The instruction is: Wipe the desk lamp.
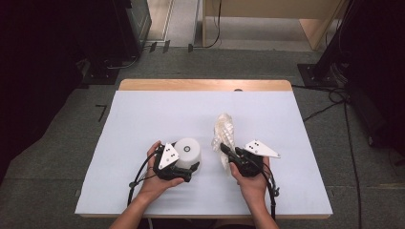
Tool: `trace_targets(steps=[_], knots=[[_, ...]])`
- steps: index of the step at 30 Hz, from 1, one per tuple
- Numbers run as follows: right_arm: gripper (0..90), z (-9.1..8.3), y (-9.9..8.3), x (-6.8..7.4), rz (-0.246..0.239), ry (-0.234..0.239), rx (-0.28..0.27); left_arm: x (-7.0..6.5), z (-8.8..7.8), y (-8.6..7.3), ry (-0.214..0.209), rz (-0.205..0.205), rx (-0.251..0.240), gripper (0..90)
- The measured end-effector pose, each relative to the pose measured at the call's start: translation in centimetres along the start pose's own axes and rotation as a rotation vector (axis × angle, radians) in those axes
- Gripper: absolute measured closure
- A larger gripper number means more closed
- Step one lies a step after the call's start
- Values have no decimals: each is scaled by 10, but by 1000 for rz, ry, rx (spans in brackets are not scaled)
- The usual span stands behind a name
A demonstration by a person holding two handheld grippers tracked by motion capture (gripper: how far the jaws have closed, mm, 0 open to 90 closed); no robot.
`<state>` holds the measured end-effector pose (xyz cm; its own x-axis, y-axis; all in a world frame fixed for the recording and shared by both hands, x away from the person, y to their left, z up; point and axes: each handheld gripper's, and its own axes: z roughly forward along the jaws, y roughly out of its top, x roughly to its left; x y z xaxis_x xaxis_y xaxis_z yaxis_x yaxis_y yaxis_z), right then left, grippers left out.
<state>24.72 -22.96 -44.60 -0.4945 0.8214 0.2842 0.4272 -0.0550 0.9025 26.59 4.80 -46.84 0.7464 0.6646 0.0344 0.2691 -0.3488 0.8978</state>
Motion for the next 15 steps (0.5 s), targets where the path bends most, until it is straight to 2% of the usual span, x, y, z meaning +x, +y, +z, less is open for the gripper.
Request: trace_targets(steps=[2, 3, 5, 6, 7, 9, 10, 11, 12, 13, 15], knots=[[807, 1, -1, -1, 1, -6, 0, -1, -3, -1, 15, -12, -8, 0], [806, 1, -1, -1, 2, -6, 3, -6, -9, -3, 56, -38, -27, 0], [806, 1, -1, -2, 3, -6, 0, -17, -9, -4, 118, -55, -24, 0], [806, 1, -1, -3, 5, -9, -4, -17, -9, -4, 118, -55, -24, 0], [806, 2, -1, -3, 6, -10, -5, -28, -5, -4, 170, -70, -4, 0], [805, 2, 0, -2, 13, -11, -7, -36, 1, -3, 208, -88, -1, 0], [805, 2, 0, -2, 13, -11, -7, -36, 1, -3, 208, -88, -1, 0], [805, 3, -1, -2, 8, -13, -3, -41, 7, -1, 254, -110, 22, 0], [805, 3, -1, -2, 8, -13, -3, -41, 7, -1, 254, -110, 22, 0], [804, 4, -2, -2, 10, -18, 2, -41, 12, 0, 280, -129, 30, 11], [804, 5, -3, -2, 8, -21, 4, -38, 14, -1, 284, -135, 27, 59]])
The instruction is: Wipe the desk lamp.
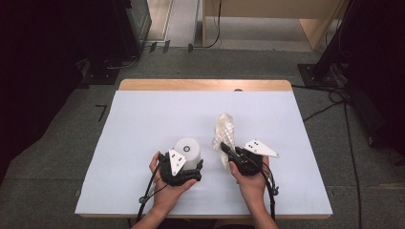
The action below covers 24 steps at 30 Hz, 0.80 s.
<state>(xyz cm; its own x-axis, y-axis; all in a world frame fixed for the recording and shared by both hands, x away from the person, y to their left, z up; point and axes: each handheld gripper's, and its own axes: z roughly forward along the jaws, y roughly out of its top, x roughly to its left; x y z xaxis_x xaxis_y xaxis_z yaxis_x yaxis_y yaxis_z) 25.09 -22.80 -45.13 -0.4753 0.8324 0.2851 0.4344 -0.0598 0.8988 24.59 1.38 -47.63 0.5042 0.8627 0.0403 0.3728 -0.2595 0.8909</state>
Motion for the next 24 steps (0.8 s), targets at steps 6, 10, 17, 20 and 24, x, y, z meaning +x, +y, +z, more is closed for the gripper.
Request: trace_targets(steps=[6, 10, 17, 20, 24], knots=[[804, 5, -4, 3, -12, 5, 16, 27, -5, 3, -196, -39, -37, 88], [803, 10, -7, 12, -28, 35, 38, 59, -19, 16, -402, -86, -115, 88], [802, 19, -12, 33, -32, 145, 73, 86, -31, 27, -548, -124, -183, 89], [801, 19, -12, 38, -30, 182, 65, 82, -28, 26, -552, -92, -158, 88], [802, 19, -10, 43, -47, 200, 56, 71, -23, 25, -571, -45, -117, 89]])
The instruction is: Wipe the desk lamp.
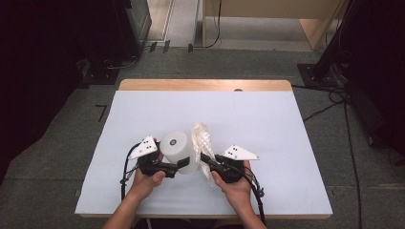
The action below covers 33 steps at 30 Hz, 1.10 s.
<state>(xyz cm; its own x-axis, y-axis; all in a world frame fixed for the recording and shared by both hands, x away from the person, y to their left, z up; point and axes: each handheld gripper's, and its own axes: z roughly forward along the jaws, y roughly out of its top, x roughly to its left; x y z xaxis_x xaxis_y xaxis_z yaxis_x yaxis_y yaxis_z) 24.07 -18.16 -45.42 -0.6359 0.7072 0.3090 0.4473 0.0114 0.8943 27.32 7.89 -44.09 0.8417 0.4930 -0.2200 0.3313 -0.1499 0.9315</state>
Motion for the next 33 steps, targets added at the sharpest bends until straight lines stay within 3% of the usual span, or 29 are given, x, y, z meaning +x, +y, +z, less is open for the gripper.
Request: trace_targets(steps=[5, 10, 12, 17, 23, 27, 31, 33], knots=[[801, -5, 5, 0, 2, 6, -26, -4, 9, -4, -33, 8, 51, 89], [800, -14, 14, 2, 0, 1, -61, -12, 21, -9, -18, 61, 123, 89], [799, -17, 18, 3, -2, 1, -79, -14, 23, -10, -18, 64, 138, 89], [798, -18, 18, 2, -7, 3, -79, -14, 23, -9, -7, 63, 127, 89], [799, -1, 2, -3, -4, -26, 7, -8, 8, 1, 15, 46, 60, 89], [799, 4, -2, -3, -5, -23, 34, -5, 2, 4, 28, 33, 19, 89], [799, 5, -2, -2, -9, -22, 40, -2, -1, 5, 18, 6, 1, 89], [799, 5, -2, -2, -8, -24, 42, -2, 0, 4, 10, 11, 3, 89]])
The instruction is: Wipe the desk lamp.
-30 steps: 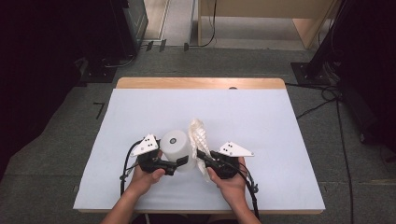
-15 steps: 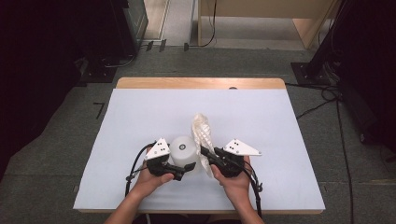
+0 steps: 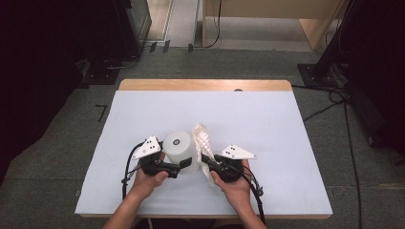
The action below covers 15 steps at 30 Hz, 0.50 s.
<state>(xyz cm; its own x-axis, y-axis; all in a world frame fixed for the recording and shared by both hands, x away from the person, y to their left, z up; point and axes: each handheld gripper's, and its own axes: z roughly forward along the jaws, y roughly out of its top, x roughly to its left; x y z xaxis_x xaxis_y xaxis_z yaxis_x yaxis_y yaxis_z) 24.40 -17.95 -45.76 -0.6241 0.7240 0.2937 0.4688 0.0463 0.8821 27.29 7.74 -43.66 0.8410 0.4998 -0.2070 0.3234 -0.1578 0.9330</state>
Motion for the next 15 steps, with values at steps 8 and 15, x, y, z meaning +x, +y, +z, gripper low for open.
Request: trace_targets(steps=[8, 15], knots=[[797, -7, 5, -1, 3, -9, -34, -12, 14, -7, 16, 90, 81, 89], [795, -17, 14, 0, -7, -11, -86, -17, 23, -13, 75, 144, 127, 89]])
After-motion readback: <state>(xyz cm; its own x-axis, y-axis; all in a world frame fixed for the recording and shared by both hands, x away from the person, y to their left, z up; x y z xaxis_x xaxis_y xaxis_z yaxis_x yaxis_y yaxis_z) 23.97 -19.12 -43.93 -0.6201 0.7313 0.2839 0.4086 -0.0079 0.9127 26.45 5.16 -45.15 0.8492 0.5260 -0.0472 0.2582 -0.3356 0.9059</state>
